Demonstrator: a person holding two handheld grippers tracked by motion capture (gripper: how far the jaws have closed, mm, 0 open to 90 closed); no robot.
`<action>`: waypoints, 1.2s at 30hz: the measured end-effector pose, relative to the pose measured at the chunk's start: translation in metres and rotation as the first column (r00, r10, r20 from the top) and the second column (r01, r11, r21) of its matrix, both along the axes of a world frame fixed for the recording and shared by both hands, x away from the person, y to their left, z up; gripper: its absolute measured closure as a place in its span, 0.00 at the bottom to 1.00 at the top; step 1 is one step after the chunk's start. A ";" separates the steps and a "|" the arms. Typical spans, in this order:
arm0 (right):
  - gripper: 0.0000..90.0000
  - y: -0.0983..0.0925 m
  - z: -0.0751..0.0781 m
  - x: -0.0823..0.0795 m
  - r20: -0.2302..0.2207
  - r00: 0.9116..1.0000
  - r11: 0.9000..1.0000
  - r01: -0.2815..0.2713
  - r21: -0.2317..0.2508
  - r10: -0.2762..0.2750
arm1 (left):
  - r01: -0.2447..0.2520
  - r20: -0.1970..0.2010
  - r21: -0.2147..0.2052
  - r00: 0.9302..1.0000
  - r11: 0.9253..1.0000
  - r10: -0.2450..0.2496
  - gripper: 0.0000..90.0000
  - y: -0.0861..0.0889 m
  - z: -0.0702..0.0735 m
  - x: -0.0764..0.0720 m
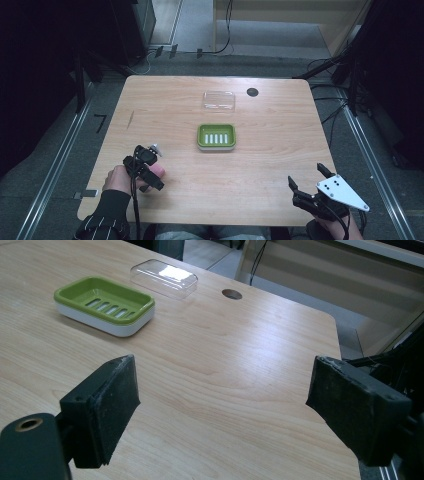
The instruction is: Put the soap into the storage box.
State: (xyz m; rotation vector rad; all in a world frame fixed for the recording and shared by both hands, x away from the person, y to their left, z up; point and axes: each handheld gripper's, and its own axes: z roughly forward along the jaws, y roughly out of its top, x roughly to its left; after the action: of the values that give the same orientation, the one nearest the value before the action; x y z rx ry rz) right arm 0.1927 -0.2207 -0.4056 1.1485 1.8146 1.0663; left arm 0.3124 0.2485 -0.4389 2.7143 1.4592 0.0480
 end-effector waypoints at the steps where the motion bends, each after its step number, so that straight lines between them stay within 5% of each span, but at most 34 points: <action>1: 0.15 0.000 0.000 0.000 0.000 1.000 1.000 0.000 0.000 0.000 | 0.000 0.000 0.005 1.000 1.000 0.000 0.00 0.000 0.000 0.001; 19: 0.15 0.000 0.000 0.000 0.001 1.000 1.000 0.001 0.001 -0.001 | 0.009 0.000 0.033 1.000 0.999 -0.009 0.01 -0.001 -0.011 0.013; 31: 0.15 0.000 0.000 0.000 0.001 1.000 1.000 0.002 0.002 -0.002 | 0.006 0.011 0.030 1.000 1.000 -0.006 0.32 -0.002 -0.011 0.013; 36: 0.15 0.000 0.000 0.000 0.001 1.000 1.000 0.002 0.002 -0.002 | 0.003 0.009 0.036 1.000 0.999 -0.004 0.37 -0.001 -0.012 0.013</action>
State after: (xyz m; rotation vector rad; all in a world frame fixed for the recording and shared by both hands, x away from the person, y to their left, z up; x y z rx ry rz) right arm 0.1923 -0.2208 -0.4055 1.1503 1.8112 1.0680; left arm 0.3253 0.2473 -0.4507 2.7408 1.4654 0.0874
